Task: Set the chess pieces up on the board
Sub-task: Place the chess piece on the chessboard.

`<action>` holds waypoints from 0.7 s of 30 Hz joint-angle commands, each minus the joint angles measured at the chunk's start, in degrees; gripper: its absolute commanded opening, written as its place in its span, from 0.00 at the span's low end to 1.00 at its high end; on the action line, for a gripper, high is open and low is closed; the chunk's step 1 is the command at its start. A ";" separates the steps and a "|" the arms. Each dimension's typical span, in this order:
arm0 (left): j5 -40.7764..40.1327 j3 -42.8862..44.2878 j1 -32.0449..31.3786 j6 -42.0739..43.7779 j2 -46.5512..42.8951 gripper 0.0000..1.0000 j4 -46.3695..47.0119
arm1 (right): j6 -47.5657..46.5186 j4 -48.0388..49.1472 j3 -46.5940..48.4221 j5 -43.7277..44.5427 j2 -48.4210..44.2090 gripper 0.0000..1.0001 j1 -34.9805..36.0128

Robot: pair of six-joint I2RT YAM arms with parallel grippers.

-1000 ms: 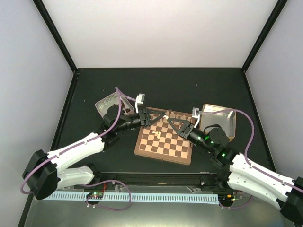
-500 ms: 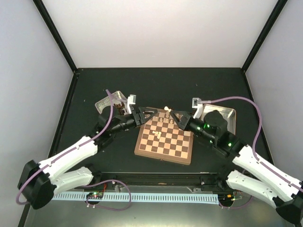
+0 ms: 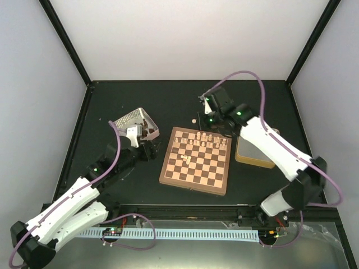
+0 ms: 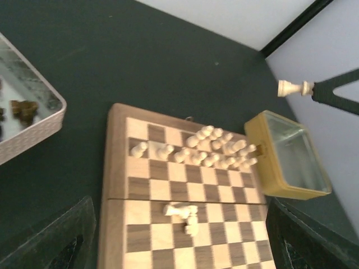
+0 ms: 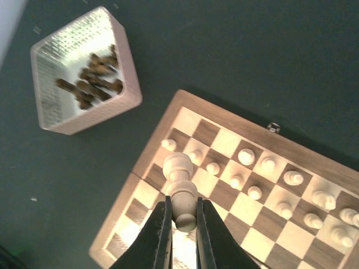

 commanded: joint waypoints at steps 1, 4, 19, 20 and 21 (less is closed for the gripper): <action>-4.26 -0.21 0.59 6.65 -1.50 0.85 -8.35 | -6.68 -12.60 8.45 3.52 9.06 0.01 -0.11; -4.58 -0.69 0.74 7.92 -1.90 0.86 -9.59 | -7.45 -14.79 13.59 3.32 14.89 0.01 0.18; -2.05 -1.45 1.12 9.34 0.69 0.86 -9.01 | -7.45 -21.62 27.95 8.90 35.64 0.01 1.29; -1.87 -1.50 1.08 9.42 0.79 0.86 -8.82 | -7.45 -21.68 28.10 9.00 36.23 0.01 1.31; -1.65 -1.56 1.10 9.36 0.87 0.86 -8.63 | -7.44 -21.66 28.12 8.99 36.79 0.01 1.30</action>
